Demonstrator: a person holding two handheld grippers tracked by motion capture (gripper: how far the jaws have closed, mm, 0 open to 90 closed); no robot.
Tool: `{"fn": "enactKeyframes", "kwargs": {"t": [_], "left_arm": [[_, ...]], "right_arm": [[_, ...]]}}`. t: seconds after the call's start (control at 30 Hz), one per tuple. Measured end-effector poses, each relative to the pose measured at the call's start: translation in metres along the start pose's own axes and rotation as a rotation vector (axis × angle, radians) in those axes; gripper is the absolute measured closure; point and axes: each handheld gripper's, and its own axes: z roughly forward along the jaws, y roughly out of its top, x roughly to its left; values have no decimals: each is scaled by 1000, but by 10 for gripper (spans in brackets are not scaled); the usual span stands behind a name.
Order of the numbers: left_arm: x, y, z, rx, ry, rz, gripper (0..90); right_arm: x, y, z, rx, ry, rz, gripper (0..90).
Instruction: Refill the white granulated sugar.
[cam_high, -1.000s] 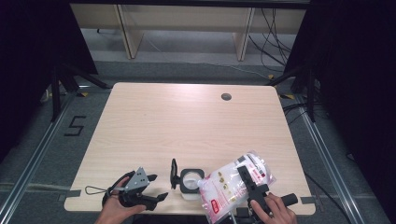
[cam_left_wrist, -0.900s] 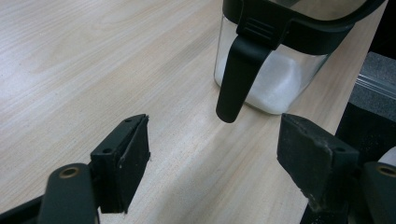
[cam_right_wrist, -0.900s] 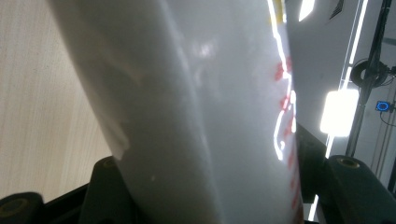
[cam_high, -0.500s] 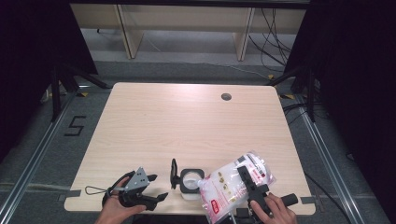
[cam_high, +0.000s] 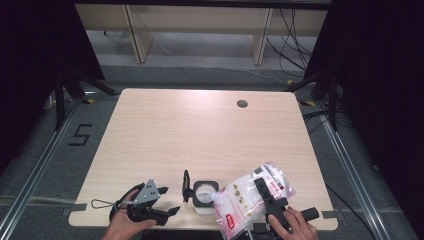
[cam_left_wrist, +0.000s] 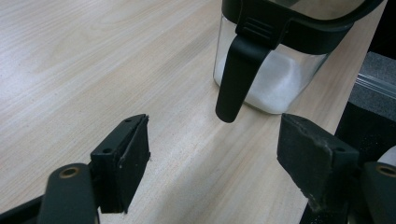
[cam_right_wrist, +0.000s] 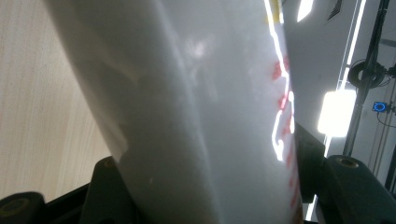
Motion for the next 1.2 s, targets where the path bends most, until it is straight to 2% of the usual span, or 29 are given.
{"fn": "enactKeyframes", "kwargs": {"t": [0.03, 0.07, 0.1, 0.17, 0.2, 0.33, 0.4, 0.43, 0.5, 0.6, 0.67, 0.73, 0.77, 0.8, 0.83, 0.87, 0.9, 1.0, 1.07, 1.13, 1.17, 1.2], "left_arm": [[0, 0, 0, 0, 2, -5, 248], [1, 0, 0, 14, 7, 11, 248], [0, 0, 0, 2, -2, -7, 248], [1, 0, -1, 7, -1, 15, 248], [0, 0, -1, 4, -2, -3, 248], [0, 0, -1, 4, -3, 4, 248], [0, 0, -1, 7, 0, 0, 248], [1, 0, -1, 5, -3, 5, 248], [1, 0, -1, 8, -5, 6, 248], [0, 0, -1, 3, -5, 0, 248], [1, 0, -1, 8, -6, 5, 248], [1, 0, 0, 10, 5, 5, 248], [1, 0, 0, 11, 6, 9, 248], [-1, 0, 0, -10, -5, -10, 248], [0, 0, 0, -9, -4, -5, 249], [1, 0, -1, 18, 7, 7, 248], [1, 0, 0, 14, 6, 11, 248], [2, 0, -1, 23, 10, 17, 248], [0, 0, 0, 4, 4, -4, 248], [0, 0, -1, 7, 1, 2, 248], [0, 0, -1, 5, 0, -3, 248], [1, 0, -1, 13, 8, 4, 248]], "right_arm": [[0, 0, 0, 1, -2, 2, 441], [0, 0, 0, 3, -2, 7, 441], [0, 0, 0, 5, -3, 11, 441], [0, 0, 0, 0, -2, 4, 442], [0, 0, 0, -1, -1, 6, 443], [3, 0, 0, 11, 17, 44, 444], [2, -1, 0, 14, 22, 46, 445], [1, 0, 0, 10, 16, 32, 446], [3, 0, -1, 17, 21, 57, 447], [0, 0, 0, 6, 13, 26, 448], [0, -1, 0, 5, 13, 25, 449], [3, -1, 0, 13, 24, 67, 449], [2, -2, 1, 8, 23, 52, 450], [0, -2, 1, -5, 13, 40, 450], [4, -2, 1, 3, 24, 86, 450], [2, -3, 1, -2, 24, 72, 450], [3, -2, 1, 2, 24, 81, 450], [2, -3, 1, -7, 17, 62, 451], [2, -3, 1, 1, 24, 71, 451], [1, -3, 2, -21, -7, 45, 452], [2, -2, 1, -4, 14, 77, 452], [1, -2, 2, -15, 6, 59, 451]]}}
